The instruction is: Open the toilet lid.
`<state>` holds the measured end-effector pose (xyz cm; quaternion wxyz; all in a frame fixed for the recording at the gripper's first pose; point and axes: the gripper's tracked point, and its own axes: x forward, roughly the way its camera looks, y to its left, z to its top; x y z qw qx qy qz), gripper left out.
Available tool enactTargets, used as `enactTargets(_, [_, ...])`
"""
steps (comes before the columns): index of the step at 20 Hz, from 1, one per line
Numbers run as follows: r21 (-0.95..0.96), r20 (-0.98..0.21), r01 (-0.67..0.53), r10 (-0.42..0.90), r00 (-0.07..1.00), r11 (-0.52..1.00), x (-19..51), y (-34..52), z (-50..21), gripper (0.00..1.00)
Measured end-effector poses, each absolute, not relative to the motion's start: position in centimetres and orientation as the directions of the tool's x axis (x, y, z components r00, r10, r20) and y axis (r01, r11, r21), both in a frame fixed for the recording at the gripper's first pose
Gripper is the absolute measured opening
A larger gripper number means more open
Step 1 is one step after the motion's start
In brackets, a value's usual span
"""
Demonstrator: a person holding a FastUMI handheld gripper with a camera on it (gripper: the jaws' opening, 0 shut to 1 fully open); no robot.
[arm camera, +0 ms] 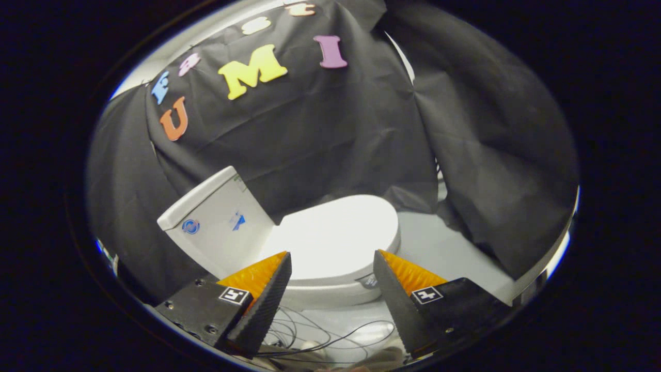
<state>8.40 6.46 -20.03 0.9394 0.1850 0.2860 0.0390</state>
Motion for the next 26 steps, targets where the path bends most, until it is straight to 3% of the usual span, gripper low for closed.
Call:
enactTargets(7, [0.523,-0.673,0.222,0.238,0.701,0.823,9.3,6.1,-28.4,0.97])
enactTargets(16, [0.577,-0.699,0.314,0.256,0.668,0.755,12.0,5.3,-33.8,0.94])
enactTargets(26, [0.700,-0.659,0.400,0.319,0.681,0.591,13.6,5.6,-38.0,0.71])
